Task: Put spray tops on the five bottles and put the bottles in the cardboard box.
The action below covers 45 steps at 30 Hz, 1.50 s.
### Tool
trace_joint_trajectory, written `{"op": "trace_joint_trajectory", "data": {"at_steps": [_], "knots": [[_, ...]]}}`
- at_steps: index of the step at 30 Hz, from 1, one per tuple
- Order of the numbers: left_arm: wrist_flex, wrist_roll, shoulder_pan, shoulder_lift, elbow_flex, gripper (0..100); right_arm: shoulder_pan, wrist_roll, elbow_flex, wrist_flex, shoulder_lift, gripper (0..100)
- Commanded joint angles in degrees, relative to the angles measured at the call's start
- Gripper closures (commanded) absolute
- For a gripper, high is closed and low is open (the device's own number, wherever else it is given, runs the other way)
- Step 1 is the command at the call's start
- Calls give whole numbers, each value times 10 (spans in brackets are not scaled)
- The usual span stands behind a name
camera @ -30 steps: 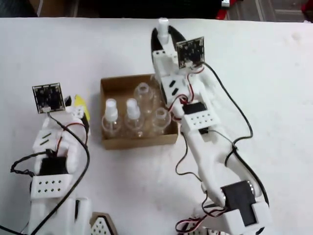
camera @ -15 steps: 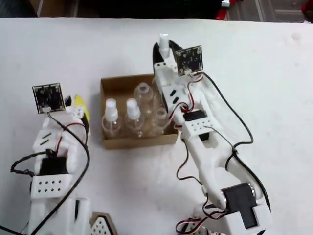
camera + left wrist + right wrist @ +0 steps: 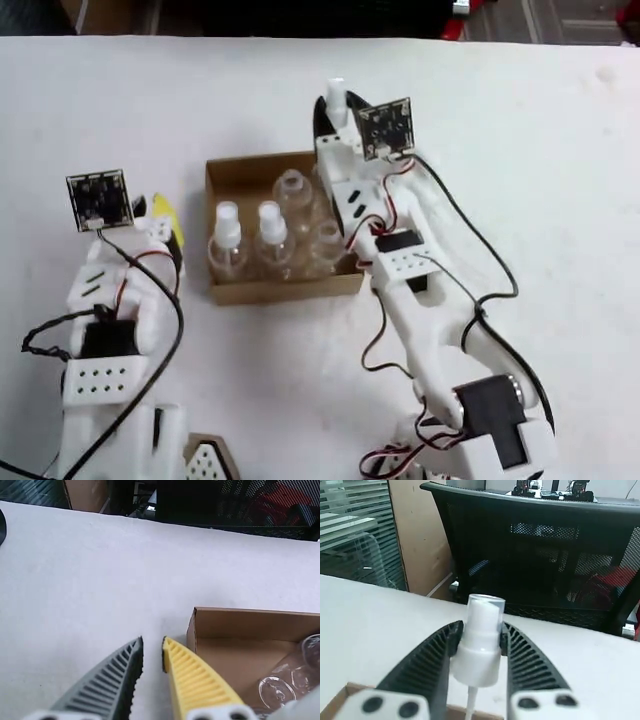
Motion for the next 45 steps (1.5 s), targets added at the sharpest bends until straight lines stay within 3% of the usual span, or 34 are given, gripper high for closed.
{"op": "trace_joint_trajectory", "data": {"at_steps": [1,16,26,34,45], "knots": [[-18,-7,7,2,-4,932,-3,1,1,-12,-27,865],[-18,-7,7,2,-4,932,-7,2,15,-9,-29,878],[-18,-7,8,2,-4,932,-8,2,91,-7,-138,876],[-18,-7,8,2,-3,932,-15,2,39,115,-141,875],[-18,-7,8,2,-4,932,-20,2,33,120,-141,879]]}}
